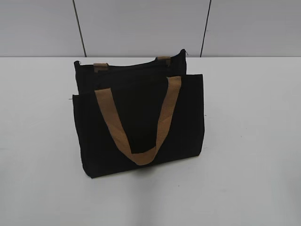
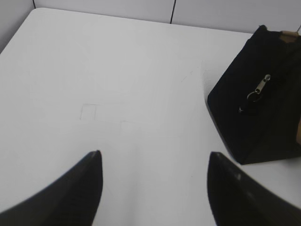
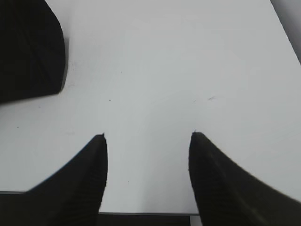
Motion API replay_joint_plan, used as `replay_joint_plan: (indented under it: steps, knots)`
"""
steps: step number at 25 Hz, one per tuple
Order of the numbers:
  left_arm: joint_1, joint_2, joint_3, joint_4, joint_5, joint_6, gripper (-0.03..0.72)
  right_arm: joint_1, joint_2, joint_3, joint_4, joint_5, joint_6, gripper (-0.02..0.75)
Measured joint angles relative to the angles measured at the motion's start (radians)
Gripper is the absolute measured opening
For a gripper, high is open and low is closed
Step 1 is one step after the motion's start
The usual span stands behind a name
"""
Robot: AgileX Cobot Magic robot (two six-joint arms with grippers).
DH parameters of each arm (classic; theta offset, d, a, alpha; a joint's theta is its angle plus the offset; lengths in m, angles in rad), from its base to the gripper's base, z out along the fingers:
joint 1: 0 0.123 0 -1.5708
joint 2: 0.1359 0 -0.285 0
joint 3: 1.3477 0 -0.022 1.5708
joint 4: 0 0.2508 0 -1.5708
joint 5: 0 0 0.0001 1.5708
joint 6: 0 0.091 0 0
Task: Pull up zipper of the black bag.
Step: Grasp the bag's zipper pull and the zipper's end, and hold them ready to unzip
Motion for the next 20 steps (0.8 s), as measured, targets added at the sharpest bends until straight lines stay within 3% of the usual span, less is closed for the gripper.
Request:
replay_joint_plan:
  steps: [9,13,20]
  knots:
    - [0.000,0.000,0.000,0.000,0.000,0.005,0.519,0.000,0.000,0.000,0.000,0.000,0.000,0.430]
    - [0.000,0.000,-0.009,-0.008,-0.028,0.097,0.519,0.000,0.000,0.000,0.000,0.000,0.000,0.430]
    - [0.000,0.119,0.002,-0.027,-0.494,0.162,0.519,0.000,0.000,0.000,0.000,0.000,0.000,0.429]
